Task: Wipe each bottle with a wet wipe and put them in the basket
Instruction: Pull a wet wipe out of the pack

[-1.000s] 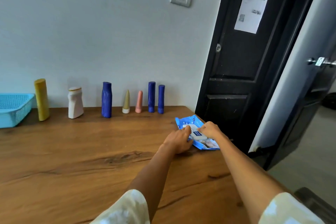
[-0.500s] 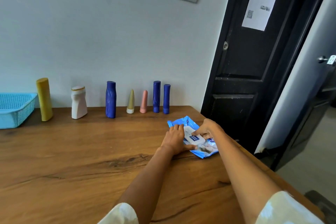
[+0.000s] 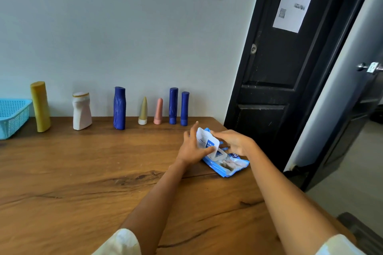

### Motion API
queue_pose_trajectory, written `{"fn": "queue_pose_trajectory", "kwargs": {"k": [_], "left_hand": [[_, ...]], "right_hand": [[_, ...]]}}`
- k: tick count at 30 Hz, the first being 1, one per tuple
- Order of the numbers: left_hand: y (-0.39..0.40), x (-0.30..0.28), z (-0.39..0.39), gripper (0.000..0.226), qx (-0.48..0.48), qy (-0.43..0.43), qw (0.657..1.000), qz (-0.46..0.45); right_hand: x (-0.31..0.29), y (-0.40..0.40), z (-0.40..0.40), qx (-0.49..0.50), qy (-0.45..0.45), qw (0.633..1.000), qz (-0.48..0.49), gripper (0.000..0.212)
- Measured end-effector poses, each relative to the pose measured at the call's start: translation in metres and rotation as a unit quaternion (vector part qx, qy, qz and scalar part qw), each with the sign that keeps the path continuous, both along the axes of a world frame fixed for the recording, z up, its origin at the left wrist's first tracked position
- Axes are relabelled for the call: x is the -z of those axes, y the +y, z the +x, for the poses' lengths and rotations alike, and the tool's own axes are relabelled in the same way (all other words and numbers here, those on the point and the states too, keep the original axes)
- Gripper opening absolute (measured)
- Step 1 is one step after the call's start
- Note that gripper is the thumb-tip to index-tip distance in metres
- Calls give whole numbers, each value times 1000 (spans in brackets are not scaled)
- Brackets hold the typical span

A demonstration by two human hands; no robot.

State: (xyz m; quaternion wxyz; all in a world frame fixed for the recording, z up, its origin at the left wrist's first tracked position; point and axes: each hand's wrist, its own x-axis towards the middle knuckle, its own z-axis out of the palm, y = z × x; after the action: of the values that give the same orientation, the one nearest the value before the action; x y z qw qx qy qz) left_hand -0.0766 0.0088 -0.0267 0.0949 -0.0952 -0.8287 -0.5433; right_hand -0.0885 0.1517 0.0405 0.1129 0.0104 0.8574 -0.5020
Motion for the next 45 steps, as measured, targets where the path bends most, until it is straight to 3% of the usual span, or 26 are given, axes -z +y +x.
{"fn": "queue_pose_trajectory", "kwargs": {"k": [6, 9, 12, 15, 17, 20, 23, 30, 35, 39, 45], "left_hand": [[-10, -1, 2, 34, -10, -6, 1000, -3], [-8, -4, 6, 50, -11, -15, 997, 71], [-7, -7, 10, 87, -11, -33, 982, 187], [-10, -3, 7, 73, -40, -40, 985, 160], [-9, -3, 8, 62, -44, -46, 990, 123], [-8, -3, 11, 57, -46, -53, 991, 115], [-9, -4, 11, 58, -51, -47, 993, 100], [-8, -6, 15, 61, -50, -41, 993, 96], [-7, -7, 16, 63, -54, -44, 993, 96], [-7, -7, 17, 63, -52, -45, 993, 93], [-7, -8, 19, 62, -55, -42, 994, 85]], "right_hand": [[11, 9, -5, -57, 19, 994, 87, 25], [5, 1, -2, -95, 68, 986, 119, 20], [1, -11, 3, -137, 43, 971, 190, 40], [8, -15, -6, -150, 54, 960, 231, 37], [13, -12, -12, -69, 94, 973, 200, 24], [23, 0, -17, 44, 124, 970, 203, 25], [24, 1, -17, 23, 101, 967, 233, 17], [19, -15, -11, -2, 92, 956, 278, 27], [21, -13, -15, 51, 89, 972, 213, 16], [18, -7, -15, 57, 78, 979, 177, 29], [28, -11, -11, -2, 91, 971, 223, 17]]}}
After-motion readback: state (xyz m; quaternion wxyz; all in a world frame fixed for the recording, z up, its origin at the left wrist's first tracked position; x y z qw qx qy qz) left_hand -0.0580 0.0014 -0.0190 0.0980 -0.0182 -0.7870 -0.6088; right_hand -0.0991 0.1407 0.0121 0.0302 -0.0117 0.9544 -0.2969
